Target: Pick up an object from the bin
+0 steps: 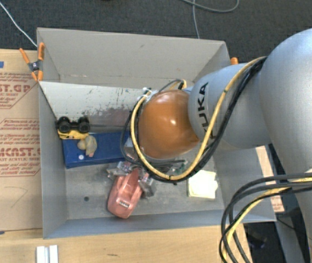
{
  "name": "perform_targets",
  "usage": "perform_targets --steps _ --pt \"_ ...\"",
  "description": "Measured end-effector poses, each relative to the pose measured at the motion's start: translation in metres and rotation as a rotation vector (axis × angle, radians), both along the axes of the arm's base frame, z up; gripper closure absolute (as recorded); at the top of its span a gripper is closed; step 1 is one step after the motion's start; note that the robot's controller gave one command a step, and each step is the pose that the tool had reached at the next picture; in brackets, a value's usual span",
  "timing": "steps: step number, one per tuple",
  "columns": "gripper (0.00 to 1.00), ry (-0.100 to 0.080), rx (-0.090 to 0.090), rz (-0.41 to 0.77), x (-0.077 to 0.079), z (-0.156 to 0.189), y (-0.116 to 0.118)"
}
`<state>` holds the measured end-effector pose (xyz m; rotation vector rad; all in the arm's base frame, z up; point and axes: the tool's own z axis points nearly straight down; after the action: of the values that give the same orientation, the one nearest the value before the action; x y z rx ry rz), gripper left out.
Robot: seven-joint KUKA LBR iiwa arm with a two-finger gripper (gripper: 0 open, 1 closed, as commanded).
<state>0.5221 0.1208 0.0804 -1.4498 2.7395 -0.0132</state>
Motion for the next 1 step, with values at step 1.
perform_targets --steps 1 --pt "1.0 0.003 0.0 -0.023 -0.0009 0.0089 -0.0007"
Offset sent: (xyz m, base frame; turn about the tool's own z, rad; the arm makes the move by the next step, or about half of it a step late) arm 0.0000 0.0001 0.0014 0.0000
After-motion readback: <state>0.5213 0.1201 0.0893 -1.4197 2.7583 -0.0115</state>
